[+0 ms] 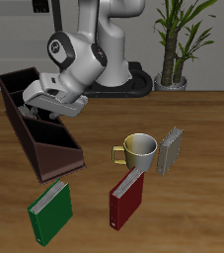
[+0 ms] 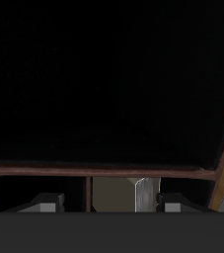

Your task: Place the right yellow book into the right desk caddy's back compartment

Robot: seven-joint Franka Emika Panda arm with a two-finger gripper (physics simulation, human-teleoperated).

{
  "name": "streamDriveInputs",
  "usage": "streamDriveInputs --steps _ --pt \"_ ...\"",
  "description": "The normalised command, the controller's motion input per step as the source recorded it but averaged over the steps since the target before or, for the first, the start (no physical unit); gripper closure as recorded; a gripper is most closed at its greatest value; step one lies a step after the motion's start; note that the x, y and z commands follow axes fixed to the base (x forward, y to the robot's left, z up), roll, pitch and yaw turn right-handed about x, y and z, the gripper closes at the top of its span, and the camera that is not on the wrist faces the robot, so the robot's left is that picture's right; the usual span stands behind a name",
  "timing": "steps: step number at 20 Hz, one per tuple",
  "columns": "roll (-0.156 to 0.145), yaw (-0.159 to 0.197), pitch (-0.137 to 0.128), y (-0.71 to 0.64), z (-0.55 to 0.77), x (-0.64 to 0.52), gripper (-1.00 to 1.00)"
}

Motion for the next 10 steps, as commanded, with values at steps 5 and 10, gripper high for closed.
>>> streamDriveInputs --steps 5,10 --pt "0.020 0.008 -0.019 0.06 0.11 -0.02 -1.00" --pt "0.082 -0.057 -0.022 0.24 0.32 -0.08 -1.00"
